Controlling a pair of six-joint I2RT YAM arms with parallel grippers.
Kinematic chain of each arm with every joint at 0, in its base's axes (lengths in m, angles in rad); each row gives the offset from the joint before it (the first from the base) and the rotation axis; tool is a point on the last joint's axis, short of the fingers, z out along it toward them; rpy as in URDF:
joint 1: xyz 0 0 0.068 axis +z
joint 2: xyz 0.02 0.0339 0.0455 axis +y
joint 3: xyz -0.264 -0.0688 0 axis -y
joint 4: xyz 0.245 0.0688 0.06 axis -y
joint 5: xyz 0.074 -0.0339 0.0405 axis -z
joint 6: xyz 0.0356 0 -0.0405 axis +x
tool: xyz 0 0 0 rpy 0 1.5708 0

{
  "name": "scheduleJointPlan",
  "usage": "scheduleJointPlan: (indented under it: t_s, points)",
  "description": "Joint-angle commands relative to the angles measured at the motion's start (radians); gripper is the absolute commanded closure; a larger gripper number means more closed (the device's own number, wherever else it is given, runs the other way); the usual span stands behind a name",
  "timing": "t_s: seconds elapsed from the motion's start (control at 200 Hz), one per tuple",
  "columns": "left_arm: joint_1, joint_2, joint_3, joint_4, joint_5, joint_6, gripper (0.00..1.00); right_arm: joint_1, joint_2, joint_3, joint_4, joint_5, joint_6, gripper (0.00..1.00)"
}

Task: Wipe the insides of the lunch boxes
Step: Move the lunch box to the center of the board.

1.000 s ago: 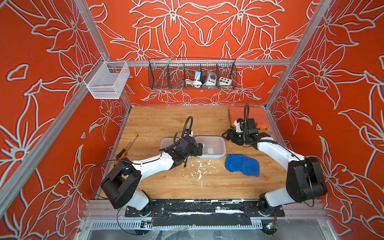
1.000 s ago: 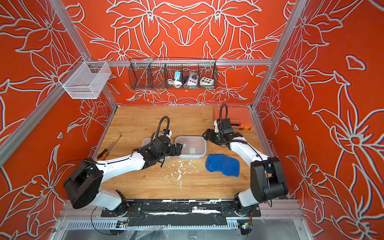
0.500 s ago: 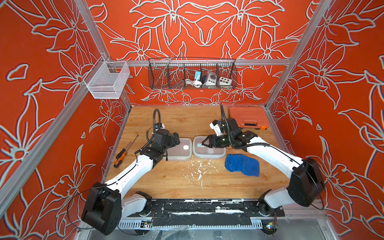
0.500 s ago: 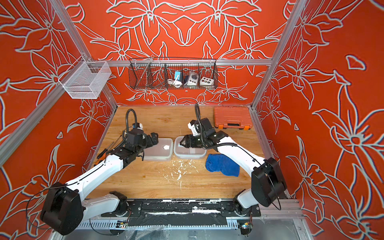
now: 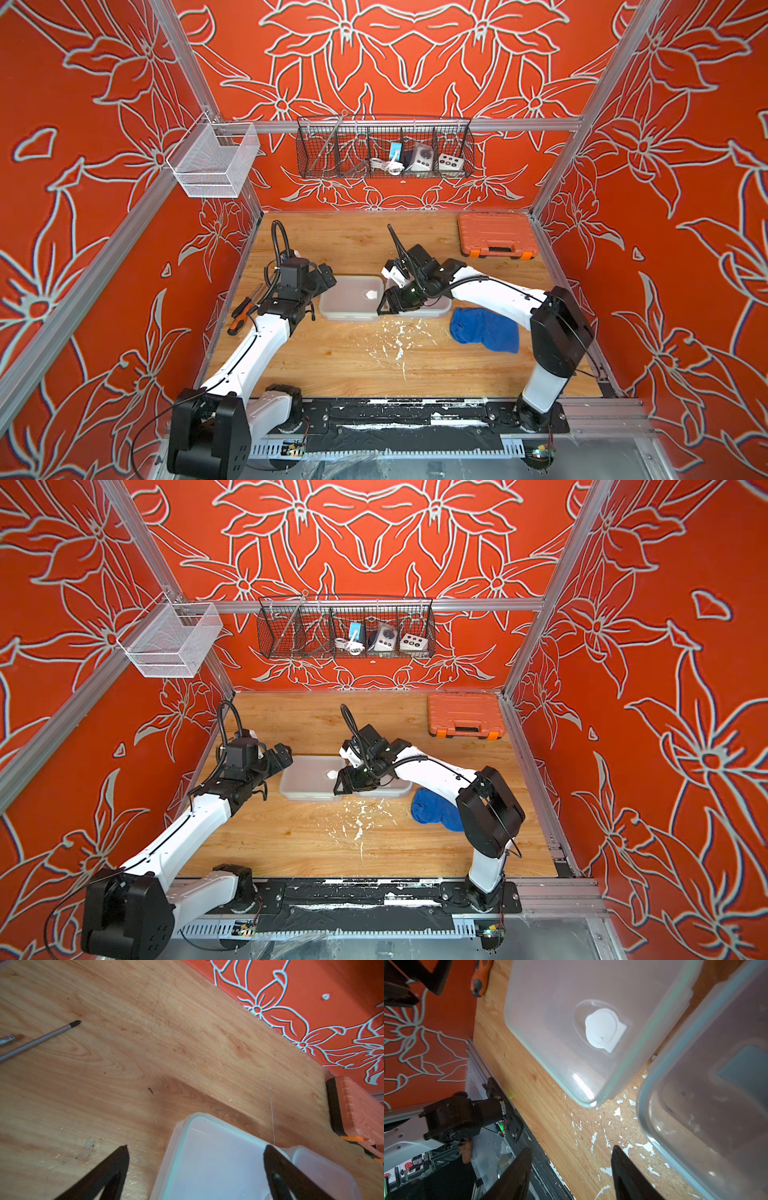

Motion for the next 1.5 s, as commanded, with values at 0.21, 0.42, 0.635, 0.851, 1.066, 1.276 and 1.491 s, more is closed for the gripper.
scheduleJointPlan:
  t_s: [0.21, 0.42, 0.635, 0.851, 1.066, 1.276, 1.491]
  points:
    - [0.006, -0.047, -0.042, -0.011, 0.007, -0.03, 0.01, 0.017, 0.127, 0.123, -0.074, 0.029, -0.037, 0.37]
    - [0.006, -0.076, -0.047, -0.028, -0.02, -0.012, 0.01, 0.025, 0.198, 0.202, -0.087, 0.024, -0.027, 0.37]
    - [0.006, -0.092, -0.057, -0.031, -0.025, -0.012, 0.01, 0.035, 0.258, 0.283, -0.106, 0.009, -0.033, 0.38]
    - [0.006, -0.098, -0.061, -0.033, -0.035, -0.007, 0.01, 0.045, 0.338, 0.395, -0.136, 0.007, -0.043, 0.38]
    - [0.007, -0.138, -0.06, -0.039, -0.04, 0.02, 0.01, 0.049, 0.37, 0.456, -0.155, 0.002, -0.05, 0.38]
    - [-0.029, -0.133, -0.008, -0.047, -0.056, 0.097, 0.01, 0.035, 0.181, 0.29, 0.02, 0.029, -0.013, 0.34]
    - [-0.324, -0.057, 0.061, 0.028, -0.208, 0.13, 0.01, -0.036, -0.124, 0.046, 0.169, 0.104, 0.046, 0.3]
